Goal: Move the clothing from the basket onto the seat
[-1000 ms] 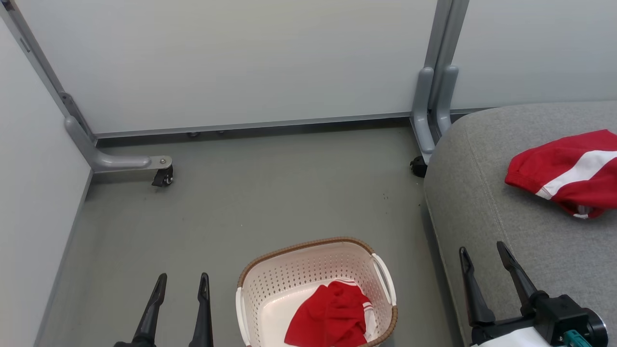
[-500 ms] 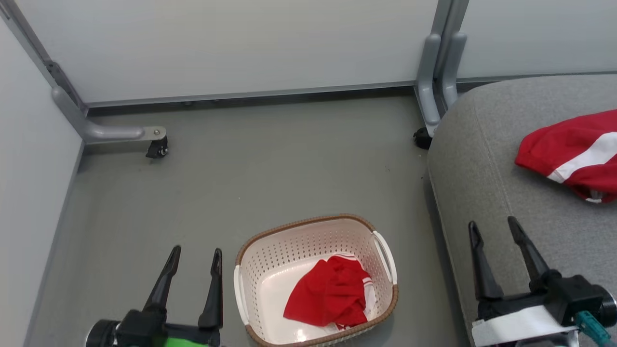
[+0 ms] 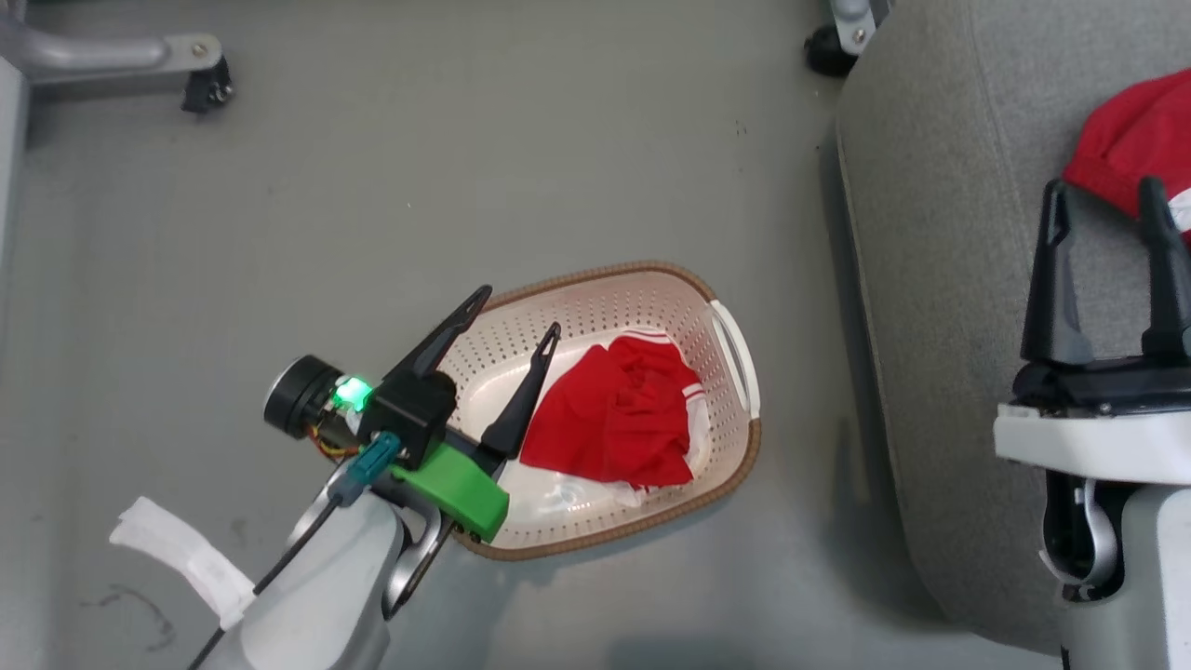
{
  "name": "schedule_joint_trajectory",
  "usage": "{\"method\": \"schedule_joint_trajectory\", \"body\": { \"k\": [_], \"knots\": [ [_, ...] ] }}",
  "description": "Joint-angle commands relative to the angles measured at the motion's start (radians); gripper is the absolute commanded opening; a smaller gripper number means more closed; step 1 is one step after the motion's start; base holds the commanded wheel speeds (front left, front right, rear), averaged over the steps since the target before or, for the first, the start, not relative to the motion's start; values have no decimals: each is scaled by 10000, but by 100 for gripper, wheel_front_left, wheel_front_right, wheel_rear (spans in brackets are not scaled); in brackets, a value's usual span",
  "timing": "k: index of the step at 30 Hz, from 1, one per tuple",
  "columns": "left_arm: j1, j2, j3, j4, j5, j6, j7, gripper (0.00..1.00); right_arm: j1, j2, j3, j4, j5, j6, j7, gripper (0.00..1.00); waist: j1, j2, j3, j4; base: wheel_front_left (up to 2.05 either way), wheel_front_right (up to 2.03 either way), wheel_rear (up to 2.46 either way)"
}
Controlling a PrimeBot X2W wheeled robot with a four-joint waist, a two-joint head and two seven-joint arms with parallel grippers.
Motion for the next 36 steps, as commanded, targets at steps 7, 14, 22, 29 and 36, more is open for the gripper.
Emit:
{"method": "schedule_joint_trajectory", "body": {
  "k": [7,14,22,29,36],
  "knots": [
    [-2428,619,-2408,2083,-997,-21,2,100,-1099,-6,-674,-628,702,-17,-29,100,-1,0,3724,-1311,0,0,0],
    [-4191,749,-4794,3958,-1913,-6,0,100,-1515,-6,-746,-1197,1077,-17,-31,100,-1,0,4918,-1832,0,0,0],
    [-5940,367,-6656,5641,-3398,-5,260,100,-1729,-8,-577,-1567,1426,-17,-31,100,-1,0,5879,-2166,0,0,0],
    [-6902,89,-7308,6636,-3324,-5,661,100,-1738,-6,-469,-1621,1724,-17,-31,100,-1,0,6324,-2421,0,0,0],
    [-7296,87,-7416,7232,-2752,-6,669,100,-1800,-9,-217,-1563,1961,-17,-31,100,-1,0,6519,-2774,0,0,0]
  ]
}}
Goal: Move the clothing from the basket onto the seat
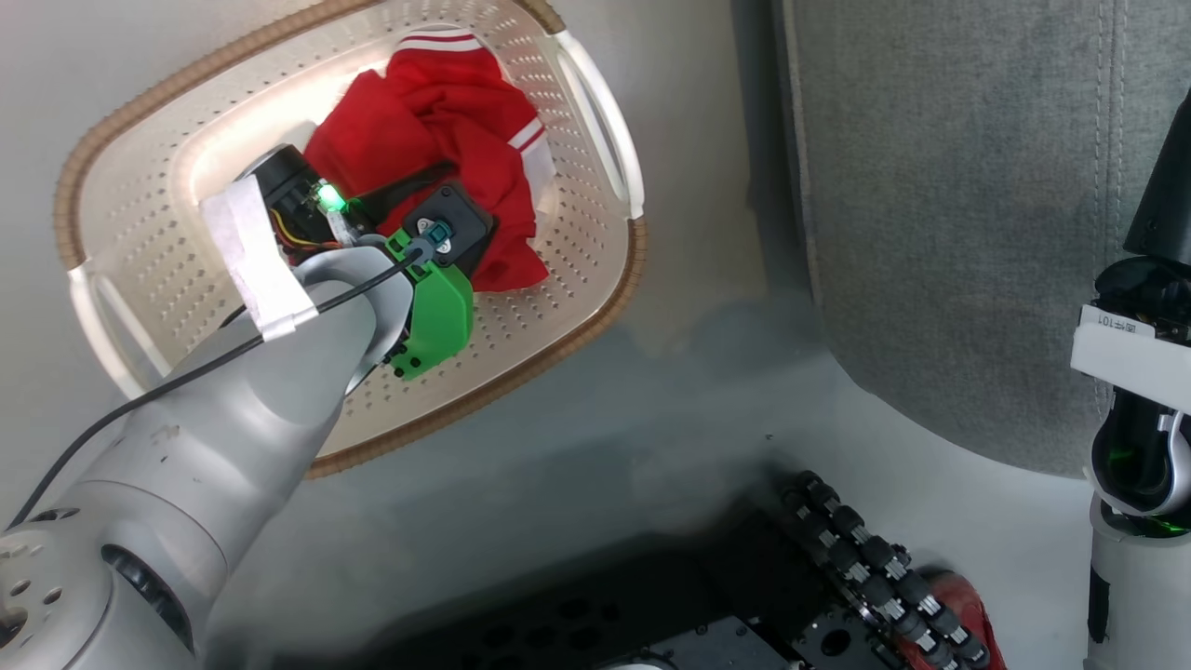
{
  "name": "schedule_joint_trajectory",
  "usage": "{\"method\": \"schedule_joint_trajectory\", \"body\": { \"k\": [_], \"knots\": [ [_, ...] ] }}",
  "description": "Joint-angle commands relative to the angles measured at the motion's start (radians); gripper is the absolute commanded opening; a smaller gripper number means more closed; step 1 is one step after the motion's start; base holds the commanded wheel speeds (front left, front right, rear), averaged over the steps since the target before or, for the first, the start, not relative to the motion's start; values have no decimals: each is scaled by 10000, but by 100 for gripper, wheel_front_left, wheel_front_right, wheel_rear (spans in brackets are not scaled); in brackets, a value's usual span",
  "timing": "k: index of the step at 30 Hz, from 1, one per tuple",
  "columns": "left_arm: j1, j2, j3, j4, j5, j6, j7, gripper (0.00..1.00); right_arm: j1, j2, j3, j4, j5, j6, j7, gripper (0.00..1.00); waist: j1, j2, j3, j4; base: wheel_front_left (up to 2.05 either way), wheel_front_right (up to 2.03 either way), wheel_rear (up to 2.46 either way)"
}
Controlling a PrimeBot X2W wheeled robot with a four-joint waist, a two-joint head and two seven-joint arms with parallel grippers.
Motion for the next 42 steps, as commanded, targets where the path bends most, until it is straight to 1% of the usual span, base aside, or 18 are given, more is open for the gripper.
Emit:
{"method": "schedule_joint_trajectory", "body": {
  "k": [1,5,6,7,10,13,16,19,22,26,33,36,42],
  "knots": [
    [-207,85,-13,118,87,17,20,100,-158,0,40,-25,116,-17,-31,100,-1,0,209,-261,0,0,0],
    [-308,104,-15,300,319,17,-52,100,-171,0,175,-125,32,-17,-31,100,-1,0,270,-392,0,0,0],
    [-300,110,-16,319,469,17,-112,43,-174,0,206,-139,8,-17,-31,100,-1,0,275,-412,0,0,0],
    [-334,114,-17,337,499,17,-171,0,-179,0,212,-151,-19,-17,-31,100,-1,0,270,-407,0,0,0],
    [-220,7,-17,363,567,17,-359,0,-183,-1,191,-158,-114,-17,-31,100,-1,0,135,-320,0,0,0],
    [76,-95,-20,278,259,17,-514,0,-187,-1,138,-121,-200,-17,-31,100,-1,0,-175,-178,0,0,0],
    [358,-108,-14,104,99,17,-638,0,-201,-1,144,-57,-360,-17,-31,100,-1,0,-716,7,0,0,0],
    [648,-202,-7,-152,-305,17,-700,0,-91,-4,218,2,-577,-17,-31,100,-1,0,-1390,272,0,0,0],
    [980,-191,331,-752,-611,17,-712,0,71,-4,481,92,-1009,-17,-31,100,-1,0,-2128,546,0,0,0],
    [1745,-118,1027,-1585,-702,17,-695,0,314,-10,733,286,-1331,-17,-31,100,-1,0,-3243,944,0,0,0],
    [3678,-242,2816,-3051,-158,182,-686,0,1211,-15,1219,852,-1809,-17,-31,100,-1,0,-5535,1582,0,0,0],
    [4569,-316,3570,-3622,87,180,-686,0,1743,-17,1463,1162,-1870,-17,-29,100,-1,0,-6518,1771,0,0,0],
    [6431,-450,5162,-4860,757,354,-687,0,2797,-12,1991,1674,-2014,-17,-31,100,-1,0,-8348,1960,0,0,0]
  ]
}}
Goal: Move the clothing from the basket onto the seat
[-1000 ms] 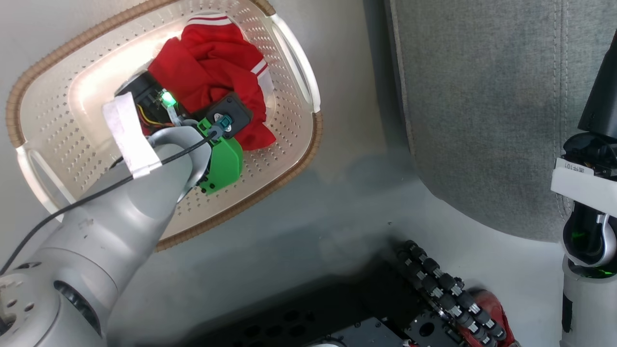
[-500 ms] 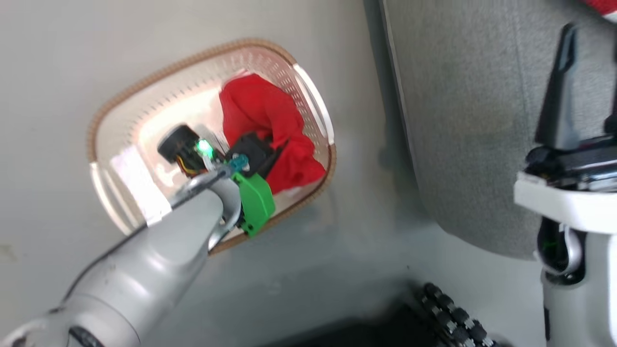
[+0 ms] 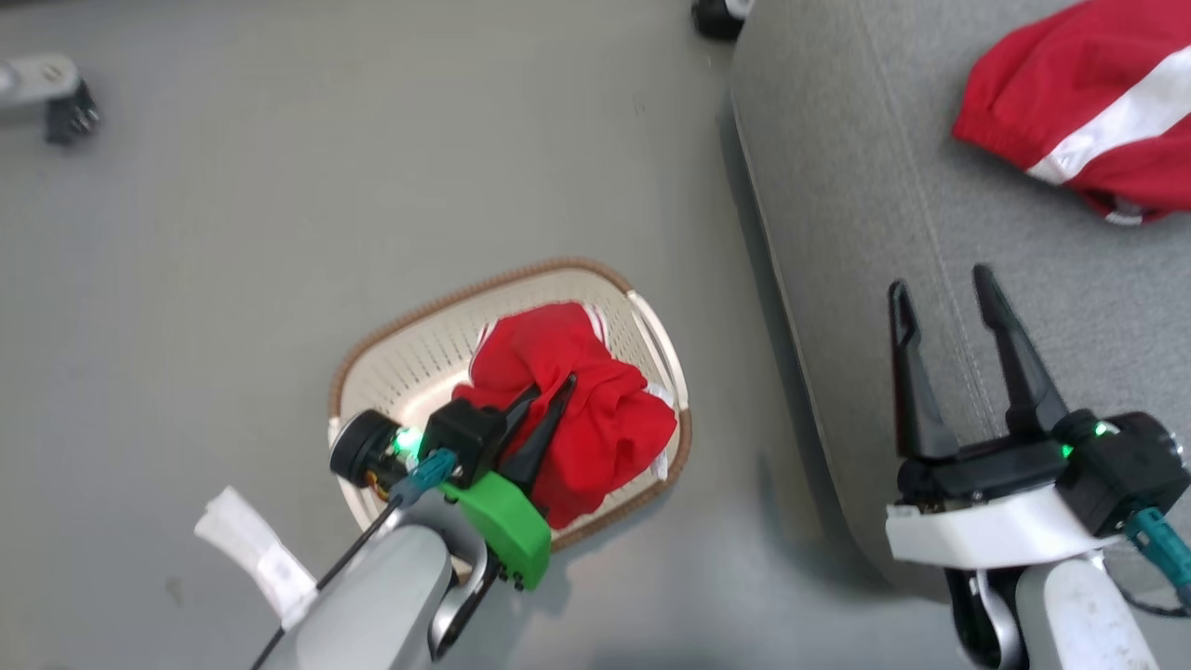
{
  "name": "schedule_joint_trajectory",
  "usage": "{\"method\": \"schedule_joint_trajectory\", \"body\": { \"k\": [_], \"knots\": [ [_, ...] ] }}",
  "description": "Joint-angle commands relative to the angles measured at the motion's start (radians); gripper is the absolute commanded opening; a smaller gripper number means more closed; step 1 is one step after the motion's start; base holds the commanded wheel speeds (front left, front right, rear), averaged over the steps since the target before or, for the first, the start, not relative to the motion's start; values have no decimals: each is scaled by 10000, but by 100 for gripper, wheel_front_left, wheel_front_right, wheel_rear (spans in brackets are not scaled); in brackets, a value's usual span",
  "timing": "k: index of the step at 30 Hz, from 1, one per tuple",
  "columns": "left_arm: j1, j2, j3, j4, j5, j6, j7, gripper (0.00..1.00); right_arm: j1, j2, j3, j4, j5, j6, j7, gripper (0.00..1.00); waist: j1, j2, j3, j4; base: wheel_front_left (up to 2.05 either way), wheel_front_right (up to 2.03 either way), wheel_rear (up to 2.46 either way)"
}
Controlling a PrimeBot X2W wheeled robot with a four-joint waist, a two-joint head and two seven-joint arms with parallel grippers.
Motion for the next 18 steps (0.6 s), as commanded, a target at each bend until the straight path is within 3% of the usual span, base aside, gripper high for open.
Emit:
{"method": "schedule_joint_trajectory", "body": {
  "k": [1,10,18],
  "knots": [
    [570,-73,292,-262,146,56,-5,0,367,-34,40,84,-28,-17,-31,100,0,0,-2683,809,0,0,0],
    [2850,-163,2624,-2724,1366,245,-5,0,1328,-33,640,254,-293,-17,-31,100,0,0,-3993,836,0,0,0],
    [3482,-382,3596,-3910,2260,-22,-5,0,1644,-31,1155,407,-426,-17,-30,100,0,0,-4382,839,0,0,0]
  ]
}}
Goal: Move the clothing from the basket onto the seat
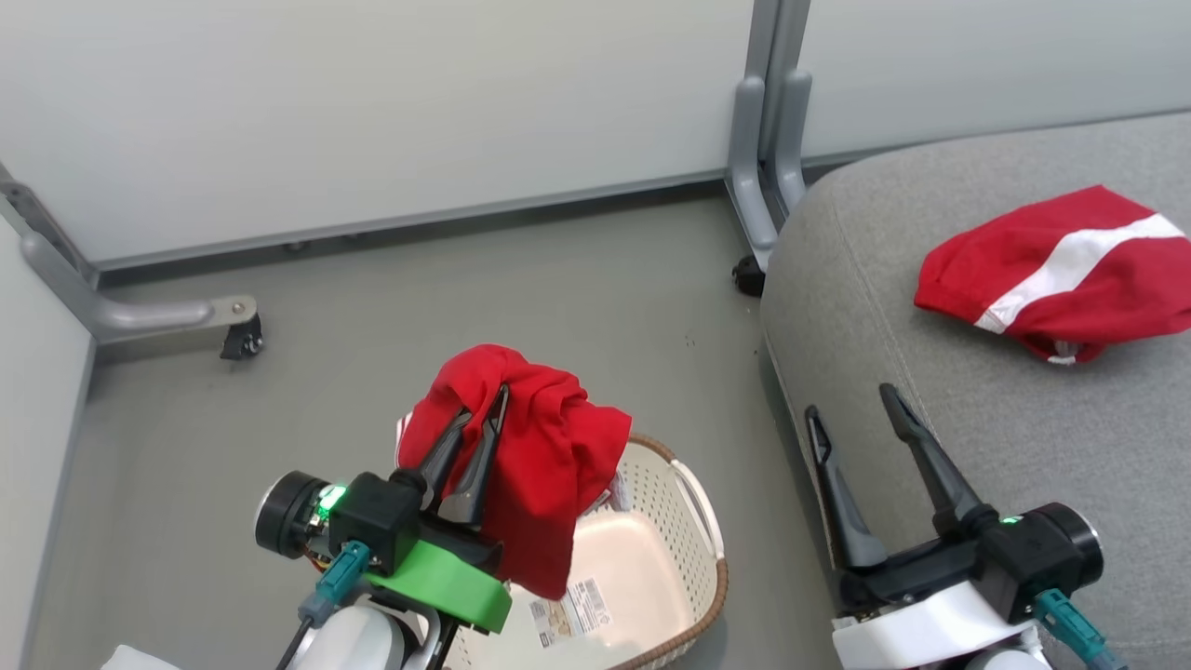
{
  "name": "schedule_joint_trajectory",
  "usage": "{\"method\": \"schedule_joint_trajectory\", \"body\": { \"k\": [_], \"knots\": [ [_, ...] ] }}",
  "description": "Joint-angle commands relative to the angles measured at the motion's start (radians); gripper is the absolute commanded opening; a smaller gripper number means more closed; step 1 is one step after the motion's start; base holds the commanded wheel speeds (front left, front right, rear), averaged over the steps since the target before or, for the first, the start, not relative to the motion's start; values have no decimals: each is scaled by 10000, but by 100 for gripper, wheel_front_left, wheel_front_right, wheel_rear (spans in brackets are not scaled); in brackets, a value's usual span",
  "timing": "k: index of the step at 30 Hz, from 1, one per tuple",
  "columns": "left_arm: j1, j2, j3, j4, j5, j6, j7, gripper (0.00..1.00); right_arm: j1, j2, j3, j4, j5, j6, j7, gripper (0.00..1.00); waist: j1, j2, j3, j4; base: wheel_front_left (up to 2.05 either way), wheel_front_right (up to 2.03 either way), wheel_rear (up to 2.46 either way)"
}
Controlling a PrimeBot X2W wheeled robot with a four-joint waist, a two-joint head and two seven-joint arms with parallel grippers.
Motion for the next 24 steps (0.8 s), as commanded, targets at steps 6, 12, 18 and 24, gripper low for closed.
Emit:
{"method": "schedule_joint_trajectory", "body": {
  "k": [6,12,18,24],
  "knots": [
    [-329,-113,-102,-166,522,-246,-6,0,-21,-28,655,249,228,-17,-30,100,1,0,-431,86,0,0,0],
    [-1034,-192,-808,-55,706,-331,-6,0,-505,-350,1740,479,885,-17,-30,100,1,0,-273,-36,0,0,0],
    [-1914,-271,-1859,74,456,-335,-4,0,-983,-567,2450,777,1388,-17,-30,100,1,0,-157,-145,0,0,0],
    [-2576,-400,-2710,166,153,-338,-6,0,-1266,-706,2766,1133,1538,-16,-30,100,1,0,-139,-202,0,0,0]
  ]
}}
